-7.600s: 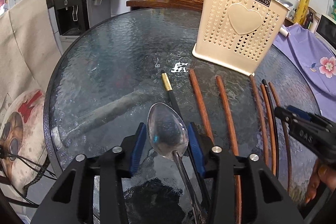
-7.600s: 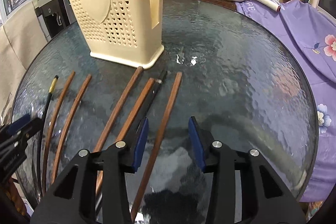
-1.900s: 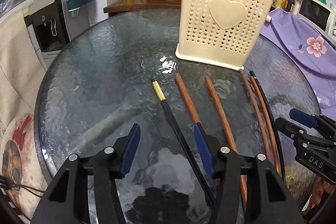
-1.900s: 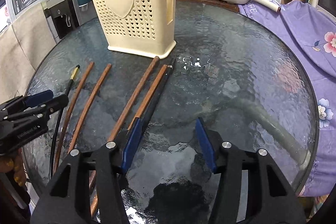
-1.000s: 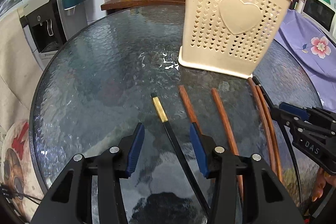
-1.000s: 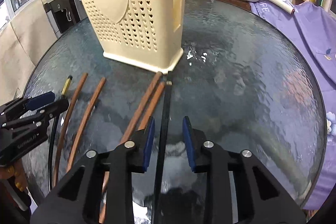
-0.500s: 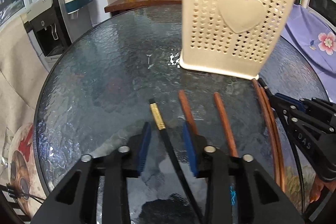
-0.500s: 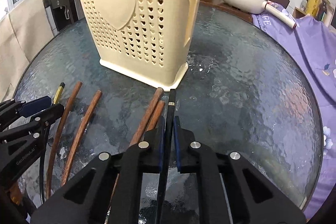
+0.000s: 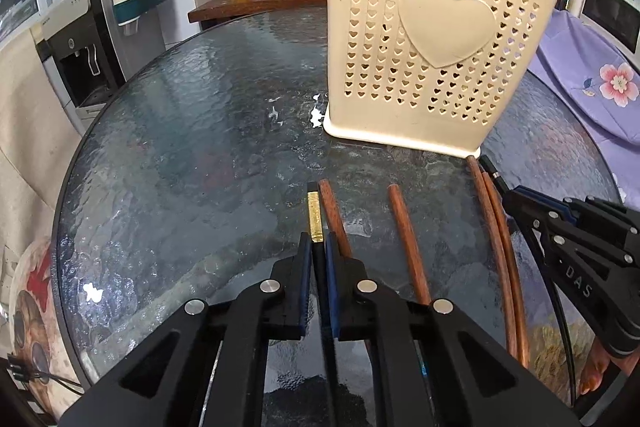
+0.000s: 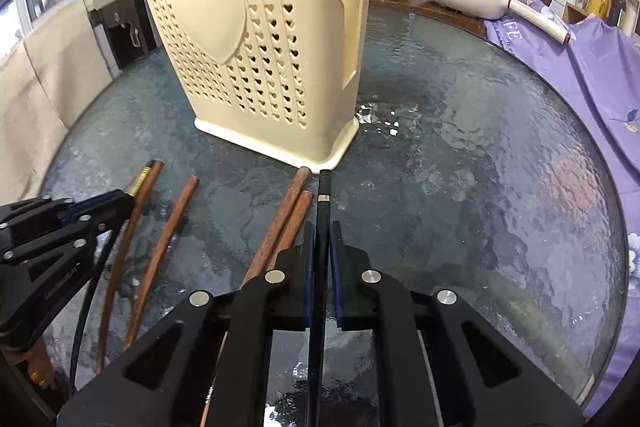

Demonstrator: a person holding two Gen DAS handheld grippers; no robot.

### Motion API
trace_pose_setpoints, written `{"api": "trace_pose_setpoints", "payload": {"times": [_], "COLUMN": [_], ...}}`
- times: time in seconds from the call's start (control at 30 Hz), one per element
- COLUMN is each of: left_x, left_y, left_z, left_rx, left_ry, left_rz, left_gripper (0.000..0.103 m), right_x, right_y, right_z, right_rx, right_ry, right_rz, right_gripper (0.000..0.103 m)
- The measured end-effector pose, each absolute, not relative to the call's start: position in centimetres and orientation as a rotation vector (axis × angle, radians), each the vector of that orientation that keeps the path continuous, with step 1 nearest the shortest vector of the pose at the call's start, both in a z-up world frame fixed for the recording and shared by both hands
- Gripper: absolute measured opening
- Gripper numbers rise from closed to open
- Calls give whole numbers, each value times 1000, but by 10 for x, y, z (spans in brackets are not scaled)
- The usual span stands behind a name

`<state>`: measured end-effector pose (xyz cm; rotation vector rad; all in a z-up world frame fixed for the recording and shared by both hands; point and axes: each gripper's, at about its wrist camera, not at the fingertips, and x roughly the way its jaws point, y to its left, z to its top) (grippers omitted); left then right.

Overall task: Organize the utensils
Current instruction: 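Grasp a black gold-tipped chopstick with the left tool while the right tool grasps a black chopstick, then lift both chopsticks over the cream holder and drop them in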

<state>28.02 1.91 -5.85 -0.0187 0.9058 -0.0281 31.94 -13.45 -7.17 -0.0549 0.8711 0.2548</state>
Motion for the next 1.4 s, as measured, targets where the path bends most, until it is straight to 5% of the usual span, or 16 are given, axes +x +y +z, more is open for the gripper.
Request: {"api": "trace_pose_setpoints", "payload": {"times": [1.4], "left_x": [229], "left_y": [33], "left_z": [77], "left_rx": [-90], "left_ry": [591], "left_rz": [-251], "left_gripper": [7], "right_x": [241], "right_y": [-177], "right_z": [86], "right_rx": [91], "right_ry": [482], "right_rz": [468], "right_gripper": [8]}}
